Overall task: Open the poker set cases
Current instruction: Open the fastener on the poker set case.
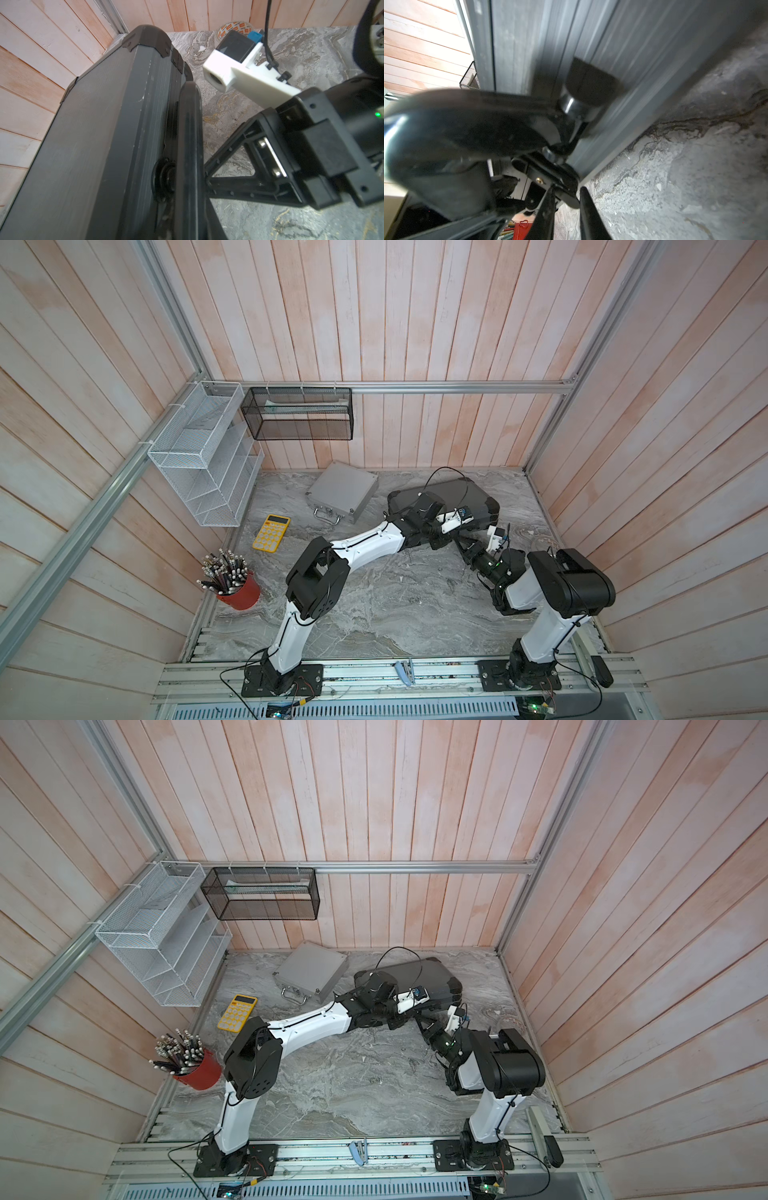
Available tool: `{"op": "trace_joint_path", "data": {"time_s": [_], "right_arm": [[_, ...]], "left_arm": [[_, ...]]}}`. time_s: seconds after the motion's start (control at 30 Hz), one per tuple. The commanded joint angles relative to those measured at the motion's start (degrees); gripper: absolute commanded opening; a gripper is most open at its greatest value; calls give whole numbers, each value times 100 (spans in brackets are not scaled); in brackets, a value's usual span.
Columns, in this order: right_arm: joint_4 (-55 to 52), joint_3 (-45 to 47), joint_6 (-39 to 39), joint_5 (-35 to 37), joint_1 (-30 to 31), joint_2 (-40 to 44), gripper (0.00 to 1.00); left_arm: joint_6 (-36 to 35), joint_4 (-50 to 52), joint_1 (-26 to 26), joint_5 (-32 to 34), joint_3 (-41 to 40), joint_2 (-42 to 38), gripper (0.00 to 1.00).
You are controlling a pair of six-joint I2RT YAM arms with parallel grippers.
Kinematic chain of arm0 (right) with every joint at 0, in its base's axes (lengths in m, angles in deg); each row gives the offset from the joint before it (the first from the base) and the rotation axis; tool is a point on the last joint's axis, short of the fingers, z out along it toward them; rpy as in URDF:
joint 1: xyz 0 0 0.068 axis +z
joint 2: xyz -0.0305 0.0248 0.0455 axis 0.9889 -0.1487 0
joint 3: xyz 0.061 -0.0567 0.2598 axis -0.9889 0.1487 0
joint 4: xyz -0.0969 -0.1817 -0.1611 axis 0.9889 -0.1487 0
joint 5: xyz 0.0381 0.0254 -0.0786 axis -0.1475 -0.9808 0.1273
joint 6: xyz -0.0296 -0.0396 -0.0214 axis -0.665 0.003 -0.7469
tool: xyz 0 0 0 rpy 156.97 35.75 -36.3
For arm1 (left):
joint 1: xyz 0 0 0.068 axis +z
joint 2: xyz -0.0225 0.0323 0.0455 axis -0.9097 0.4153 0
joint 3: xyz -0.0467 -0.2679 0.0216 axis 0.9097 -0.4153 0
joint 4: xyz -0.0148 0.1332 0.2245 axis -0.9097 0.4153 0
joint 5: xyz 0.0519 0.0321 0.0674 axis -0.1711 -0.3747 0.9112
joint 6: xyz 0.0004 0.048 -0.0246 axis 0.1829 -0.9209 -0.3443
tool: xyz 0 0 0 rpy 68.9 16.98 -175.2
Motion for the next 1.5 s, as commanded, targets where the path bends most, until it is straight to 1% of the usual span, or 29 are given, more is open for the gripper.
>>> {"op": "trace_joint_path", "data": {"time_s": [0.0,0.17,0.4,0.5,0.7,0.87,1.07,1.17,1.4,1.47], "right_arm": [[378,-144,-6,-83,54,348,21],[101,-182,8,-78,53,706,19],[-798,-200,-343,36,58,1335,17],[-960,-175,-382,88,53,1443,17],[-834,-118,-277,64,53,1405,17],[-1129,-10,-491,61,53,1436,16],[-2092,322,-995,159,-61,1823,18],[-2552,452,-1173,118,-287,2134,22],[-4180,310,-1861,176,-762,3002,31],[-4381,324,-1927,148,-925,3125,32]], "left_arm": [[225,-995,21,-41,-47,-314,0],[263,-1100,28,-3,-301,-294,0],[330,-1234,37,21,-620,-278,0],[339,-1270,46,38,-686,-275,0],[410,-1371,80,51,-856,-284,0],[444,-1398,121,61,-903,-282,0],[510,-1477,160,99,-1098,-249,0],[578,-1514,160,99,-1235,-224,0],[732,-1656,151,68,-1588,-211,0],[735,-1650,143,71,-1655,-211,0]]}}
